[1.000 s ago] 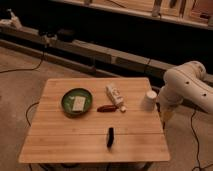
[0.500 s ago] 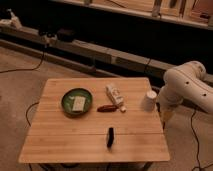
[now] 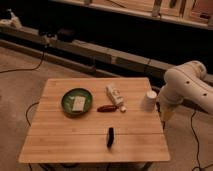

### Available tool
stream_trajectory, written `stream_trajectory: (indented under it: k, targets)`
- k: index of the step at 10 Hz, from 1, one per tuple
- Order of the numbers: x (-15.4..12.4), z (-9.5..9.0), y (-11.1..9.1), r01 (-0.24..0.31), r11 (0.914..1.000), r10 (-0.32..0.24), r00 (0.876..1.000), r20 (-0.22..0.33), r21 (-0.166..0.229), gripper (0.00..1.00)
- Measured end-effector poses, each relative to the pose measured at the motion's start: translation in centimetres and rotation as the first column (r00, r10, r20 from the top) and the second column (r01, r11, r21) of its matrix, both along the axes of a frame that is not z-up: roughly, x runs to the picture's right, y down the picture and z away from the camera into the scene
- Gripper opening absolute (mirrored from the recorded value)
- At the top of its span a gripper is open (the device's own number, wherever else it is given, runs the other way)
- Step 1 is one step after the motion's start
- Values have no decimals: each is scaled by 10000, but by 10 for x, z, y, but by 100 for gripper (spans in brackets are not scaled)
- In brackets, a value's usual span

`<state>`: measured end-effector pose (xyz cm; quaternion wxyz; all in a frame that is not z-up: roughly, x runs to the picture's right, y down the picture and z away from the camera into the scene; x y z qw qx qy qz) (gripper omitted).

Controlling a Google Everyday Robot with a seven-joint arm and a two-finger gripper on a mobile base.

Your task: Place the pepper on the white sponge

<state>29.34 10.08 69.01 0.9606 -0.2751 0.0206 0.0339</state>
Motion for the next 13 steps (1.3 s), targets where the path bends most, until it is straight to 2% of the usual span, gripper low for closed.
stream_trajectory:
  k: [2,6,8,11,13]
  targets:
    - [3,3,-3,-169,9998,169,9999,-31,52,65]
    - [4,4,-3,-157,9999,158,9999,-64,66,65]
    - [9,8,-11,-67,9998,68,9999,-81,165,65]
    - [9,30,-34,603,9980,-612,9968,516,188,65]
    - [6,41,-43,706,9974,-715,9923,1009,124,65]
